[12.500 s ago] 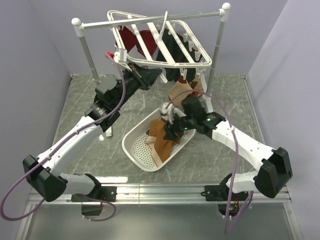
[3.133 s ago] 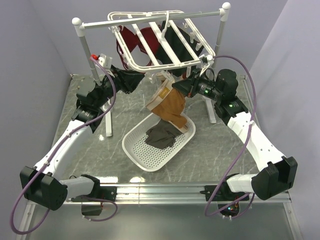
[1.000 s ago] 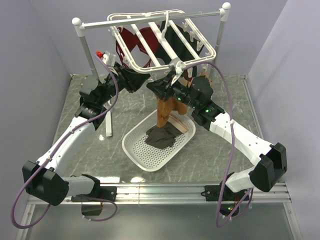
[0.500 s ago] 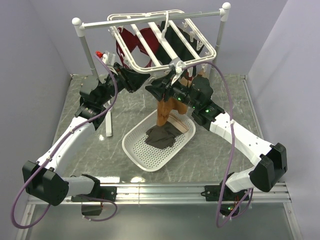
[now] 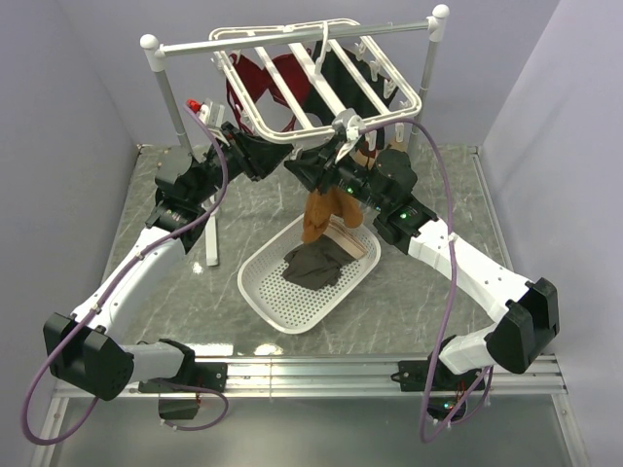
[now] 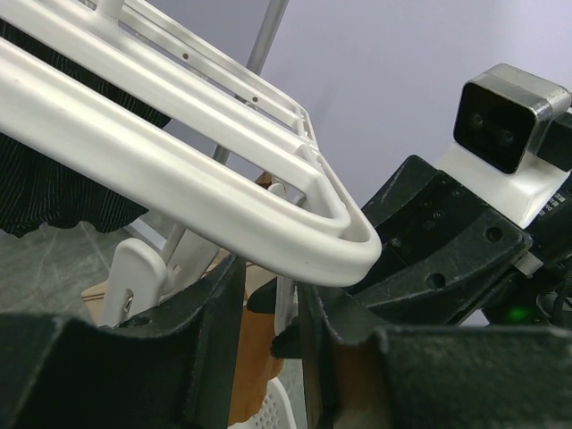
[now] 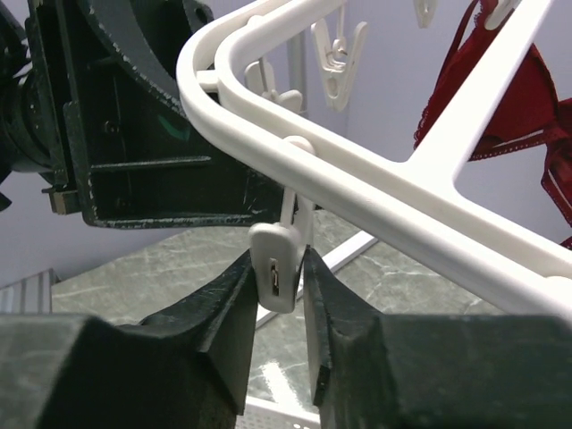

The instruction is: Clip the underwear to the hanger

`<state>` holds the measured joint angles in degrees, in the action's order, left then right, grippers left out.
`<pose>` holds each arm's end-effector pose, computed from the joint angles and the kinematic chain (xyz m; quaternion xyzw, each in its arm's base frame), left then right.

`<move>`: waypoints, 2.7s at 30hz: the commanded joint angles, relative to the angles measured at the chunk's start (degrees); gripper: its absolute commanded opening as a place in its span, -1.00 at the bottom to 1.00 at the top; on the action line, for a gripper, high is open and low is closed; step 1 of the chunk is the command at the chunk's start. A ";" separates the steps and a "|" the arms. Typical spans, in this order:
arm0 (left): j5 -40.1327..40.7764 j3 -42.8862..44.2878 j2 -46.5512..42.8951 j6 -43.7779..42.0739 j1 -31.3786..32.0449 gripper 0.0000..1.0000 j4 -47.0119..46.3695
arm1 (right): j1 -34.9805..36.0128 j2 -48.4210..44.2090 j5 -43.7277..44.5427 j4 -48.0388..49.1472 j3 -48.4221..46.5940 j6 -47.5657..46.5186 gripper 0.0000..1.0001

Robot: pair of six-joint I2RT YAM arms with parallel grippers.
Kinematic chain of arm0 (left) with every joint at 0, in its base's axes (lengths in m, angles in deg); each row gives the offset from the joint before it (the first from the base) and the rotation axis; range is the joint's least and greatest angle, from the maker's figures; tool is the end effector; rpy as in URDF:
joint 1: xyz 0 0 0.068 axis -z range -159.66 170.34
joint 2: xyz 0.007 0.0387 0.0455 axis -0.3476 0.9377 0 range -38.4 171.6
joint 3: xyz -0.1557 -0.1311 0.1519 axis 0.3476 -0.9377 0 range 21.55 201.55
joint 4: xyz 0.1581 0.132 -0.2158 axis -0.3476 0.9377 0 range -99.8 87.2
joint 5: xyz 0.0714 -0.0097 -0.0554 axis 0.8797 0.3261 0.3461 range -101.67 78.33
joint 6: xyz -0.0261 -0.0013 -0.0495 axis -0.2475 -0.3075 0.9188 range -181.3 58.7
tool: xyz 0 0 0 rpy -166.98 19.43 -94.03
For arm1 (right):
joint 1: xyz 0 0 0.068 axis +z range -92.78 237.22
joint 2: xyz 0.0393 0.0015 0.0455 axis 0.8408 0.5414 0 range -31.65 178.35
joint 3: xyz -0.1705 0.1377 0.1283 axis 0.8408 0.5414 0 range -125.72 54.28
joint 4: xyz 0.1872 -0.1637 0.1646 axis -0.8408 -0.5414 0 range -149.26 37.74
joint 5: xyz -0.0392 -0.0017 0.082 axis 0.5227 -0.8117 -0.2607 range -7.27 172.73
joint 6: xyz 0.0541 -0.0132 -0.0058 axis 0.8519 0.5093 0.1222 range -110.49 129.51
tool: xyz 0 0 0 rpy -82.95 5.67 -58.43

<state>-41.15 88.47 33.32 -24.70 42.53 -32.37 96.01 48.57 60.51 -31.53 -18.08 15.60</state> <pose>0.3020 -0.1437 0.4145 0.1324 0.5913 -0.5141 0.6070 0.2832 0.2462 0.3994 -0.3168 0.5446 0.4039 0.6633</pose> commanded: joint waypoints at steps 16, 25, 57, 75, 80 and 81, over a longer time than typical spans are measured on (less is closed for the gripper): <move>-2.69 0.94 -5.89 3.22 -1.10 0.07 2.79 | -0.03 -0.51 3.40 -7.71 -7.70 -5.56 -1.00; 1.08 7.08 -2.91 -1.88 1.88 0.12 11.67 | 1.73 -1.65 6.75 -13.87 -9.38 -8.90 -1.00; 17.08 10.34 0.96 1.90 8.57 -0.08 15.72 | 4.46 -4.11 8.68 -18.45 -9.29 -10.92 -1.00; 15.68 10.16 0.87 0.93 8.65 -0.99 17.38 | -0.46 -9.03 0.72 -26.95 -7.18 -12.49 0.08; 15.50 10.16 0.96 0.84 8.65 -0.99 17.47 | -2.22 -10.53 -8.80 -39.78 -6.57 -28.91 0.05; 15.41 10.17 0.96 0.84 8.65 -0.99 17.47 | -2.22 -10.62 -10.29 -41.80 -6.22 -31.64 0.03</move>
<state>-25.28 97.21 34.20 -23.13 51.12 -16.00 93.84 39.76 58.43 -64.20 -23.71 -4.66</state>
